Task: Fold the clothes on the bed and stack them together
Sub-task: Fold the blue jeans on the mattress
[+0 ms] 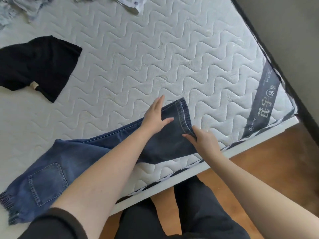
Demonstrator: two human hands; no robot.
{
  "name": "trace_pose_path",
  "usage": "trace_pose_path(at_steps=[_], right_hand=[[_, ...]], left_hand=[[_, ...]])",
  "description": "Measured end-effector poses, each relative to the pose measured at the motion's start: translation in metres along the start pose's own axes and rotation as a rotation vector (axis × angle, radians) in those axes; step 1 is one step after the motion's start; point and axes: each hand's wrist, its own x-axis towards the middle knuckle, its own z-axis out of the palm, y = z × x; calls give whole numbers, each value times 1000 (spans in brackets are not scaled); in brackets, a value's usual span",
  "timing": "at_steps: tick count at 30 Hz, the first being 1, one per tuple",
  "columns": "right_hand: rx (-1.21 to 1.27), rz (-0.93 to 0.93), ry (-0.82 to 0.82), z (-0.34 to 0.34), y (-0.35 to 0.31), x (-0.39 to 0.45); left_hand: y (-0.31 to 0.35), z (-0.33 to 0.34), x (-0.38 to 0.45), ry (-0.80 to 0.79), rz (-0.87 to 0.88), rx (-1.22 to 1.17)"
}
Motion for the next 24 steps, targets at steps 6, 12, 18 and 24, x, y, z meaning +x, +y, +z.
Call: trace_pose_path(at_steps=[6, 12, 18, 24], right_hand=[[-42, -68, 218, -9, -6, -37], [28, 312, 98, -2, 7, -47], [256, 397, -109, -4, 28, -23], [320, 320, -230, -8, 52, -19]], left_hand=[[29, -8, 25, -456, -54, -129], [40, -19, 32, -472, 22, -207], [53, -16, 39, -325, 94, -33], [58, -22, 62, -320, 52, -187]])
